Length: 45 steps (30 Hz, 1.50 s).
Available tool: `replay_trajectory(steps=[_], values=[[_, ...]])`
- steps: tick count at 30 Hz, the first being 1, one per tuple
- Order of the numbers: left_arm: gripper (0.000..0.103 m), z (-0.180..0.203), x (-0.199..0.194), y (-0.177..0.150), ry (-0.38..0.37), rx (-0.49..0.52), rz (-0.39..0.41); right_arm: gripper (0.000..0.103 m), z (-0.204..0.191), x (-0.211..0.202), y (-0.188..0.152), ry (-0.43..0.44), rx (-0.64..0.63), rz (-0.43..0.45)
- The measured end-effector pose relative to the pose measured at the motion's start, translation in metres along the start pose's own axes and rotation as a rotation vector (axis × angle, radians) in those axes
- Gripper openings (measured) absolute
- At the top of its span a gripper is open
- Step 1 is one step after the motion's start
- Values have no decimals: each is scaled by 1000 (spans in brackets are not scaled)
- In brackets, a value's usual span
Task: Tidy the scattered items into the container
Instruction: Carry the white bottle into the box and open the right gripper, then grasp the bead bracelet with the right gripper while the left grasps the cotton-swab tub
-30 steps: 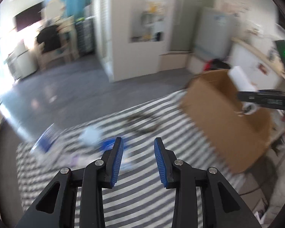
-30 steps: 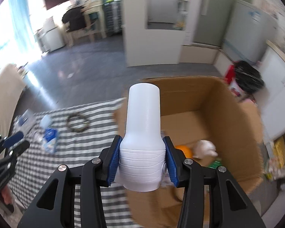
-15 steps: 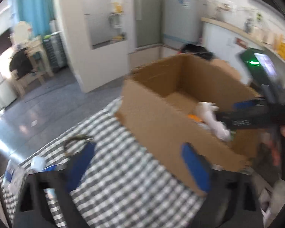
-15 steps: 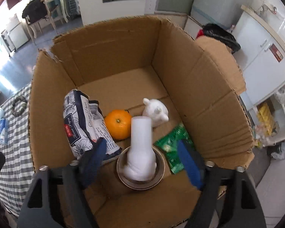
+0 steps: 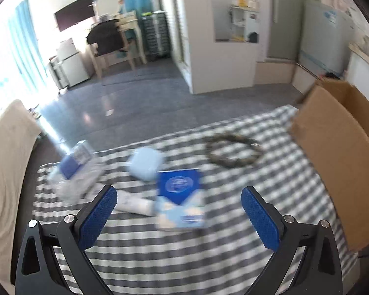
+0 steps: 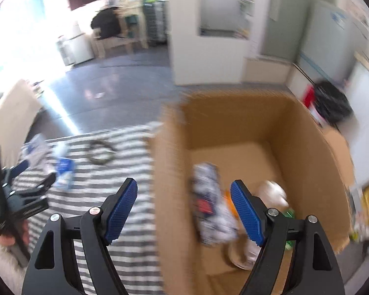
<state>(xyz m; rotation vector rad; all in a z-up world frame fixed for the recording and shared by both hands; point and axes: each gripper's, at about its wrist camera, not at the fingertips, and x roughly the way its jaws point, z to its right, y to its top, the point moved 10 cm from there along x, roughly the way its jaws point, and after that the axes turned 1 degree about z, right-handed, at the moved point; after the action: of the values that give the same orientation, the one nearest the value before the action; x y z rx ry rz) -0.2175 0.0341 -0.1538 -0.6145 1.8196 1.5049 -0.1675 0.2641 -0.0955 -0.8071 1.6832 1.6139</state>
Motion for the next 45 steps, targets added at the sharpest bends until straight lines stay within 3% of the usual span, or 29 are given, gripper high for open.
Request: replay_trajectory(steps=[5, 8, 11, 15, 18, 23, 30, 32, 34, 36, 38, 40, 41, 45], values=[[103, -54, -13, 7, 63, -53, 36, 78, -85, 16, 15, 90, -160, 8], [103, -89, -16, 16, 100, -89, 65, 78, -130, 44, 12, 150, -231, -25], [103, -123, -1, 15, 104, -109, 46, 78, -158, 77, 10, 156, -264, -63], [103, -158, 30, 0, 127, -137, -14, 77, -174, 120, 9, 121, -277, -122], [103, -172, 42, -6, 114, -160, -9, 77, -182, 146, 10, 108, -266, -153], [103, -171, 65, -10, 81, -124, -33, 74, -193, 188, 2, 65, -277, -221], [103, -164, 97, -19, 45, -102, -80, 74, -182, 199, 8, 29, -276, -216], [103, -165, 97, -19, 24, -120, -83, 66, -182, 199, 7, 25, -287, -220], [98, -164, 97, -21, -2, -130, -90, 47, -180, 203, 5, 19, -300, -243], [91, -160, 95, -21, -22, -125, -90, 46, -180, 207, 3, 18, -315, -255], [86, -156, 92, -20, -16, -110, -86, 38, -183, 206, 2, 27, -333, -258], [77, -151, 90, -21, -19, -101, -84, 18, -186, 203, -1, 46, -340, -264], [70, -148, 88, -21, -31, -102, -84, 15, -186, 202, -2, 44, -343, -263], [66, -148, 84, -23, -39, -102, -96, 12, -185, 190, -5, 84, -310, -245]])
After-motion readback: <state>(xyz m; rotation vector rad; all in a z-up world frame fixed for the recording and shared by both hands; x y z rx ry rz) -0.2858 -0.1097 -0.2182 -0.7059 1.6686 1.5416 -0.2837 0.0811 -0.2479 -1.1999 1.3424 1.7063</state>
